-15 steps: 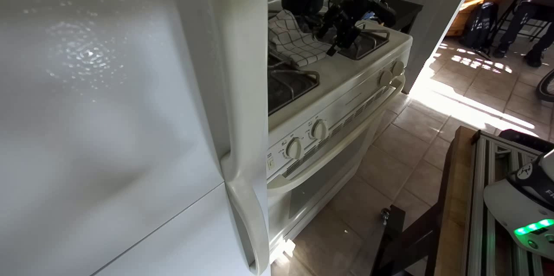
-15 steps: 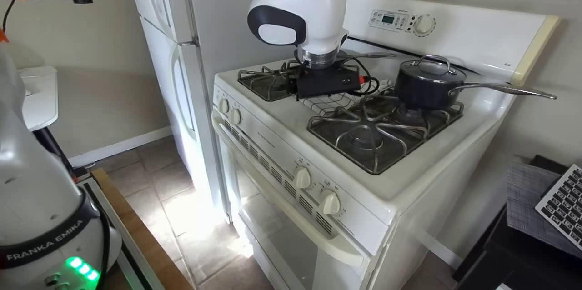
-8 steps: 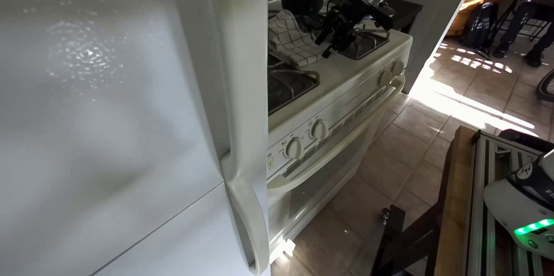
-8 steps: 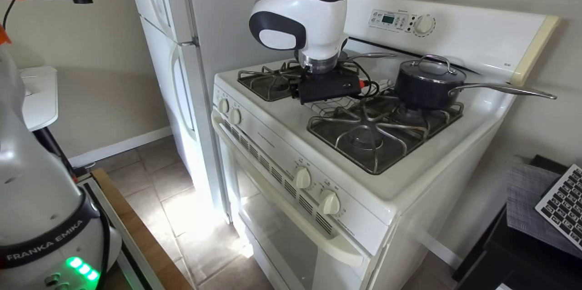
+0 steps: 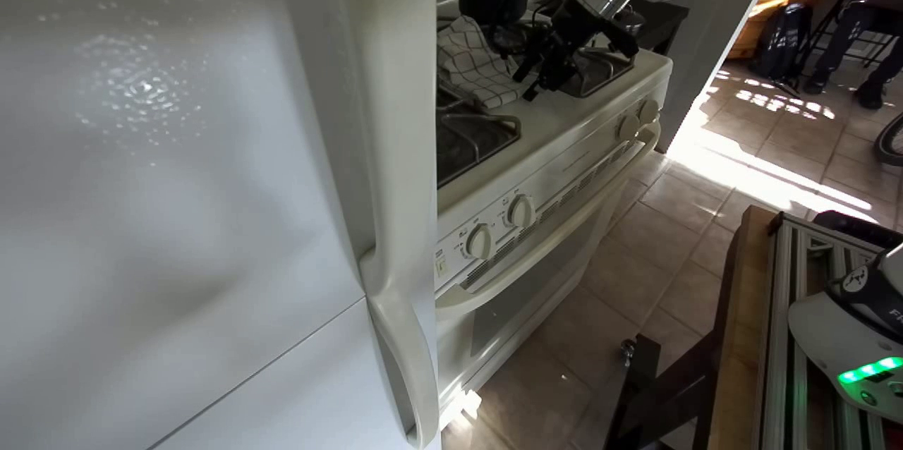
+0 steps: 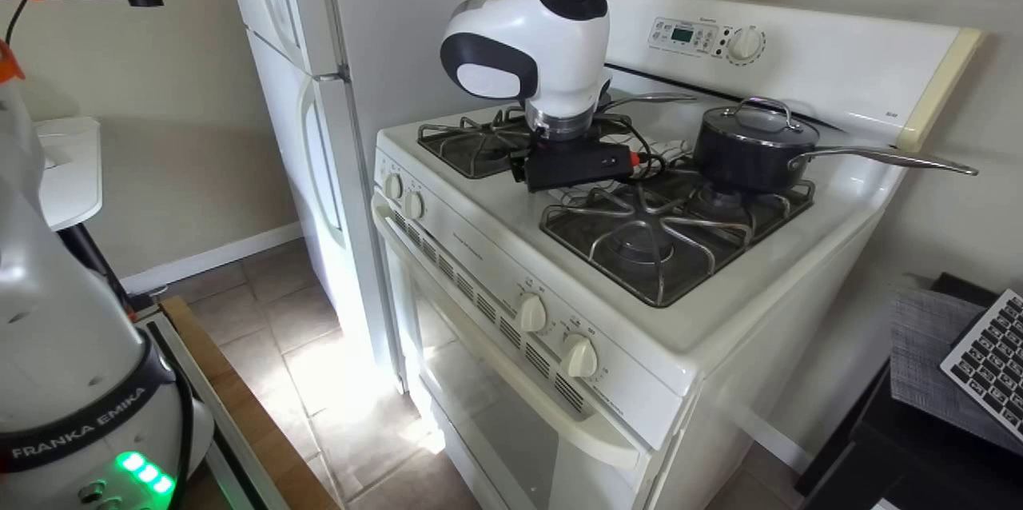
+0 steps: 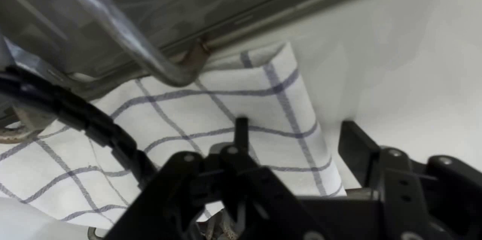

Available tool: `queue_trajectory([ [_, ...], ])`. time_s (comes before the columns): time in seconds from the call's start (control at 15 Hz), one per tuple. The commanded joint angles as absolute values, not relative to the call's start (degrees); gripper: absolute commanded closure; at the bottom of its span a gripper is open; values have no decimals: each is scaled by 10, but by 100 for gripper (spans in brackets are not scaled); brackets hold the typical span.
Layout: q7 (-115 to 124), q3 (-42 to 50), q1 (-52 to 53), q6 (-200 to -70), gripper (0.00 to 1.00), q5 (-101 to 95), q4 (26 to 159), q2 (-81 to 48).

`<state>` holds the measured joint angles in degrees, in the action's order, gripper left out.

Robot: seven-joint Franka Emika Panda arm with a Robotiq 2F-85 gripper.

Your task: Fold the towel two times over.

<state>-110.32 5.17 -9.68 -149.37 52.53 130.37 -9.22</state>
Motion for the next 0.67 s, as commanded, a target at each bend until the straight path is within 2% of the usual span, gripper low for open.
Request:
queue_trajectory([
  [0.0,-1112,48,-95,-1509,69,537,1300,-99],
  [0.27,-1102,48,-93,-1513,100,525,1305,-88],
  [0.6,-1074,52,-88,-1523,99,495,1311,-72],
])
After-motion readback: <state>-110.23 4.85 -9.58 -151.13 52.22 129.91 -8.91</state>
